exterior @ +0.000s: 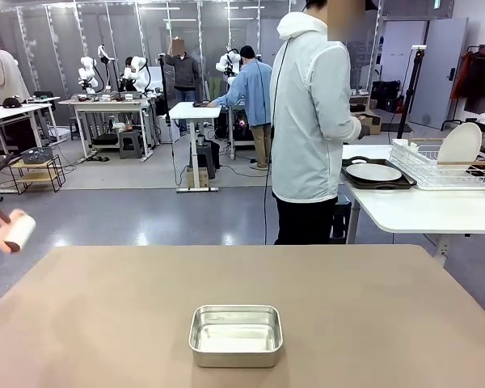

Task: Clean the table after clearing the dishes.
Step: When the right (or left) Handle tray is removed, use the right hand (or left hand) to clean the right (or left) side of the table with the Lint Roller, then place the Lint Roller back on top of the Airtight Container.

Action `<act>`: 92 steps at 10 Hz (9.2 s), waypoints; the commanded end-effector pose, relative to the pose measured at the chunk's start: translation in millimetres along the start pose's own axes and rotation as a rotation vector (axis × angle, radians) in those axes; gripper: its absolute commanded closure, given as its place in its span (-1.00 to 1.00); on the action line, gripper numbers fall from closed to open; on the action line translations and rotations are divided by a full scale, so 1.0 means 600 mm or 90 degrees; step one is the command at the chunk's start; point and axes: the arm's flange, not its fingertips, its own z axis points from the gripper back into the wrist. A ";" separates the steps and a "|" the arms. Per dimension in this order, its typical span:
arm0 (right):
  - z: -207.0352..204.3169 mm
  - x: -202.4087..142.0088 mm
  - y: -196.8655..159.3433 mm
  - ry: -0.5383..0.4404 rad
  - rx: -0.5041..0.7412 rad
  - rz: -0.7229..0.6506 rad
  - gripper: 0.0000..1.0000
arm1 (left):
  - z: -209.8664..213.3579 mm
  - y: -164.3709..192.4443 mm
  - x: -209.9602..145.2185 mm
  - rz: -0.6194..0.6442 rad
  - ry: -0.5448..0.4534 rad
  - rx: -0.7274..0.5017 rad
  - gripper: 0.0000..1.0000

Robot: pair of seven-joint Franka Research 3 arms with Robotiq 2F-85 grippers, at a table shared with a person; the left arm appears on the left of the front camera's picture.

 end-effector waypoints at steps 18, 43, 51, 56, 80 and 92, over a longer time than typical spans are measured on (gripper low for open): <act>-0.001 -0.005 0.004 0.000 0.005 0.009 -1.00 | 0.085 -0.134 -0.019 -0.144 -0.049 -0.098 0.57; -0.001 -0.005 0.004 0.000 0.005 0.009 -1.00 | -0.079 -0.907 -0.378 -1.112 0.219 -0.164 0.57; -0.001 -0.005 0.004 0.000 0.005 0.009 -1.00 | -0.245 -0.902 -0.381 -1.087 0.215 -0.193 0.57; -0.001 -0.005 0.004 0.000 0.005 0.009 -1.00 | -0.342 -0.875 -0.370 -1.026 0.242 -0.218 0.57; -0.001 -0.005 0.004 0.000 0.005 0.009 -1.00 | -0.199 -0.864 -0.280 -1.005 0.202 -0.165 -1.00; -0.001 -0.005 0.004 0.000 0.005 0.009 -1.00 | -0.045 0.083 -0.128 0.032 -0.033 -0.820 -1.00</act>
